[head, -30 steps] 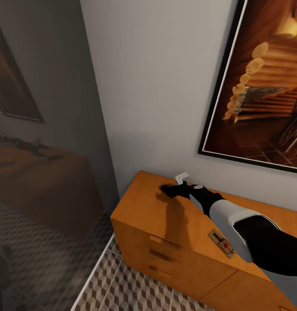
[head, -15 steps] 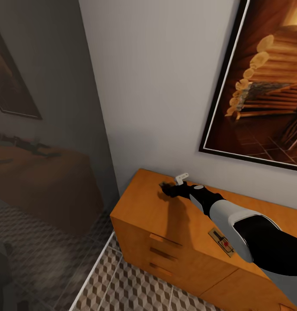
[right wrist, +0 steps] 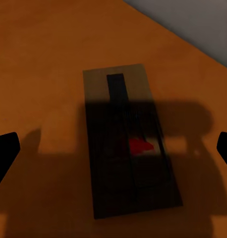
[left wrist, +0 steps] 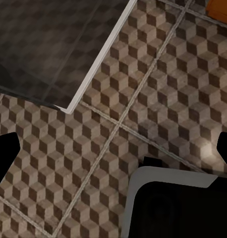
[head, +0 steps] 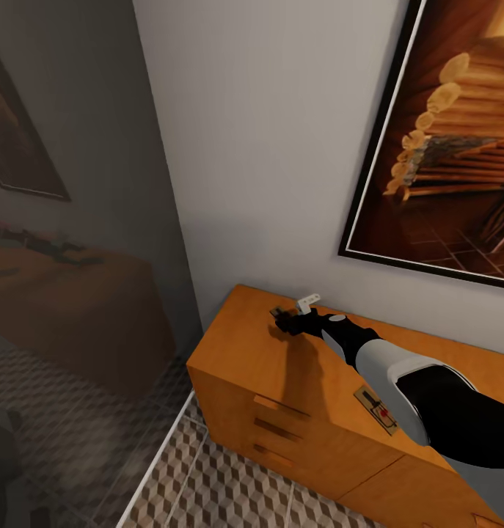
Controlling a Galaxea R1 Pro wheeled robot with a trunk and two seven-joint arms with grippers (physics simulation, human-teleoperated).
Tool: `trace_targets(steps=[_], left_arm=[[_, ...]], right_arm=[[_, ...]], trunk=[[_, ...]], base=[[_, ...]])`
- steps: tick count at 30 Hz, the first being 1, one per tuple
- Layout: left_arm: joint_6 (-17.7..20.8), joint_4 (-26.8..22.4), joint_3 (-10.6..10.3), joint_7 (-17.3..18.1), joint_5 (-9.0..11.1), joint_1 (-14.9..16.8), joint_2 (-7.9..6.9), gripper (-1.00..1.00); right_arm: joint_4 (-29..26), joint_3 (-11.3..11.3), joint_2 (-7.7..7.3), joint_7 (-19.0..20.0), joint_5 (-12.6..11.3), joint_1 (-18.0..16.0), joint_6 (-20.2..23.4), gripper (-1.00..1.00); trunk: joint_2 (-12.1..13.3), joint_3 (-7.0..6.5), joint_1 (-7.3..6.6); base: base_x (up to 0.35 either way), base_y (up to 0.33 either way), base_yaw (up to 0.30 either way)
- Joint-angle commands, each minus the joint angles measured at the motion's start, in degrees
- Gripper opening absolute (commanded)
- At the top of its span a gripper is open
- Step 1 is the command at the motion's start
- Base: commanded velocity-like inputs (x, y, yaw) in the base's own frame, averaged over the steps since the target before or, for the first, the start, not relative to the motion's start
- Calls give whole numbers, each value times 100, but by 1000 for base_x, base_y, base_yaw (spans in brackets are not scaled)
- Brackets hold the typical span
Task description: Take the four mousetraps from the cabinet in the bathroom and place them on the bathroom floor. Make sure all four end up on the same floor surface, and ensure that at least two of them are either under or directly next to the same bathroom sink.
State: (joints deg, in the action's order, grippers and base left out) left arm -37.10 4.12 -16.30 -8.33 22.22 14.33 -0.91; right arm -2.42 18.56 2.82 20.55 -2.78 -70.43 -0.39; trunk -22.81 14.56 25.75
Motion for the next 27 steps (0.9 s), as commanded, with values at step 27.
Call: trace_targets(steps=[27], left_arm=[[-26,18,-49,-28,10,8,3,100]], right_arm=[[54,33,-15,19,-34,-6,-5,100]], trunk=[[-11,143,3]], base=[[0,0,0]])
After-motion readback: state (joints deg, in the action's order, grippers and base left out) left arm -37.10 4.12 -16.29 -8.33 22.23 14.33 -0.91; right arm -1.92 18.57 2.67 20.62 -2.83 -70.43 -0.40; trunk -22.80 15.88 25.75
